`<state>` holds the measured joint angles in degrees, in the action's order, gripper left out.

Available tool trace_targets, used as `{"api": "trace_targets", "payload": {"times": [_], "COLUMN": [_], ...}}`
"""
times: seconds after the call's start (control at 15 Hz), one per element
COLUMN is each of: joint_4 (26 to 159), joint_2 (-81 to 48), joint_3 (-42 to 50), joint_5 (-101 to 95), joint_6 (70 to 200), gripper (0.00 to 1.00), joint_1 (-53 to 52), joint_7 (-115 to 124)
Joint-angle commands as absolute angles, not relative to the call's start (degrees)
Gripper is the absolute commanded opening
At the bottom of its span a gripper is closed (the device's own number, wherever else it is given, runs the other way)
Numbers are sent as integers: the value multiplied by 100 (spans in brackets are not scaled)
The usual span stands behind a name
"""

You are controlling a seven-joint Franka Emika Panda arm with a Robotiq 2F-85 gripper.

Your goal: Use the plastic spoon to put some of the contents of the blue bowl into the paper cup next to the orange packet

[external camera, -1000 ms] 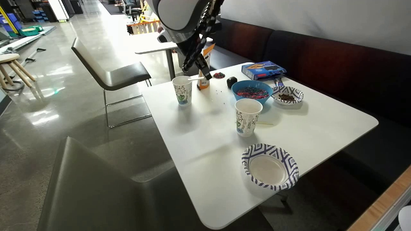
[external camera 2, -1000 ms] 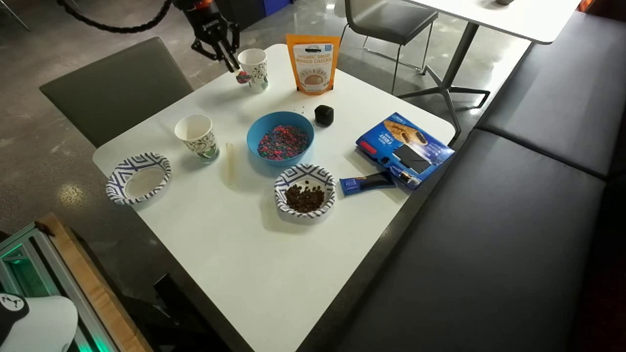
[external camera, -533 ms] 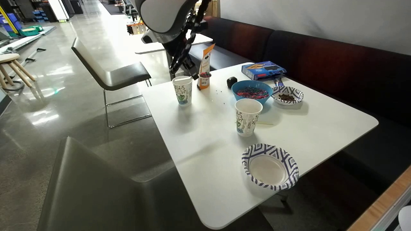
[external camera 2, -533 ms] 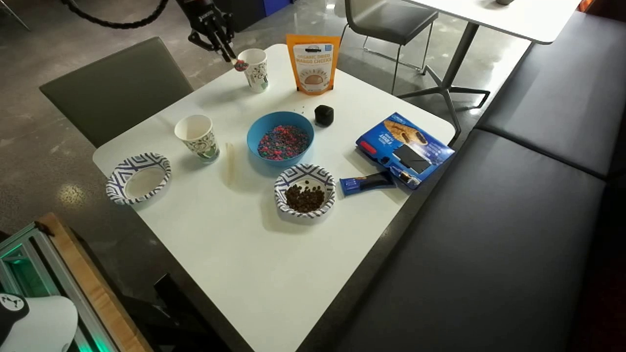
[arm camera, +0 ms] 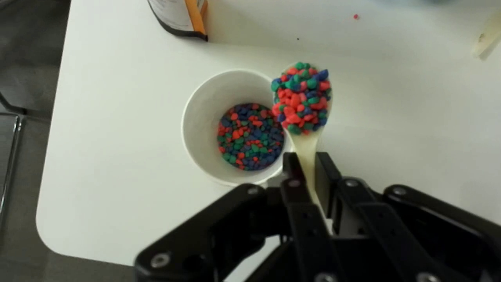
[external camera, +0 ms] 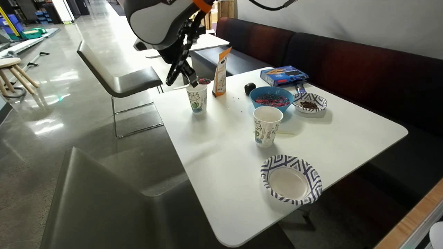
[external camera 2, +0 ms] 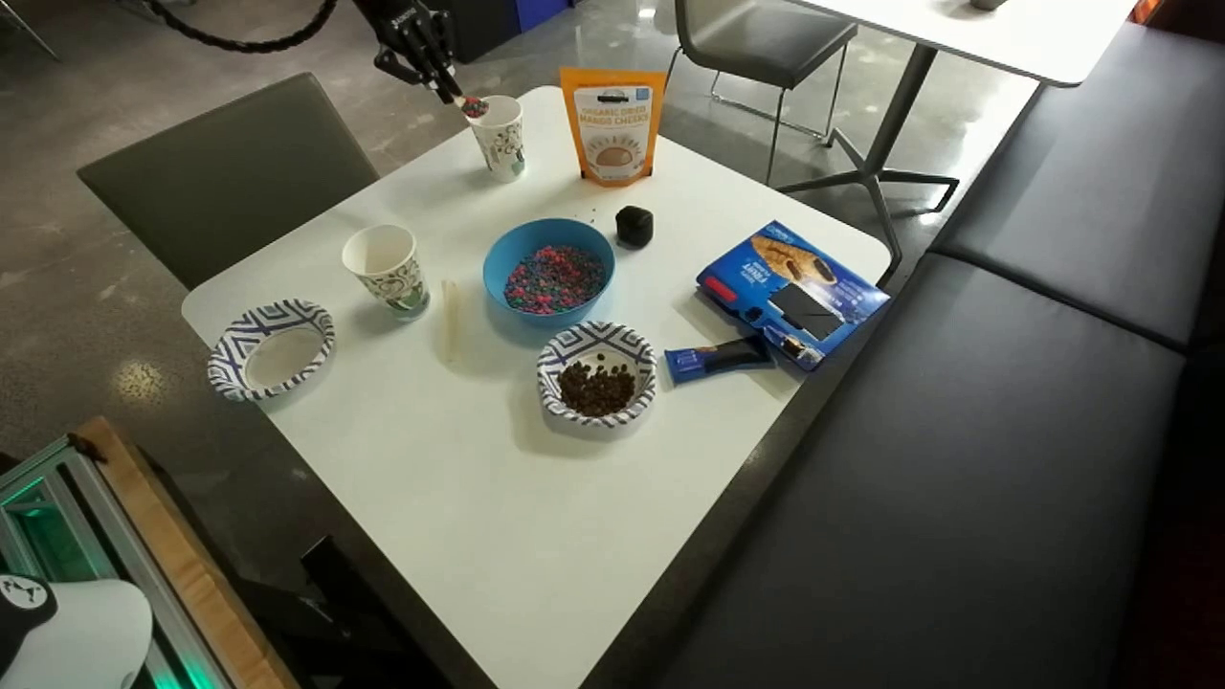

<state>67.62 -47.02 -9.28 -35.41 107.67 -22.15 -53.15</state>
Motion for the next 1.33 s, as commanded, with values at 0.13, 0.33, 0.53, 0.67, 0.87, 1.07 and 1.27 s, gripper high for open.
{"api": "trace_targets", "payload": {"times": [0.13,0.33,0.53,0.67,0.87,1.07,1.27], "joint_4": [5746,5461,5230,5128,5065,4997,4998], "joint_2": [-5294,-5463,-5617,-5685,-5741,-5771,-5768], "joint_3": [-749,-762,-743,-726,-898,-988,-1043], "joint_5": [-3566,-3431,-3312,-3237,-3255,-3078,-2885], "joint_6": [10661,10775,10771,10732,10812,10760,10743], "gripper": [4,4,4,4,4,4,4], "joint_1": [-2404,-2372,-2361,-2354,-2216,-2120,-2036], "joint_7": [-5842,-5980,-6014,-6019,-5951,-5960,-5935]}}
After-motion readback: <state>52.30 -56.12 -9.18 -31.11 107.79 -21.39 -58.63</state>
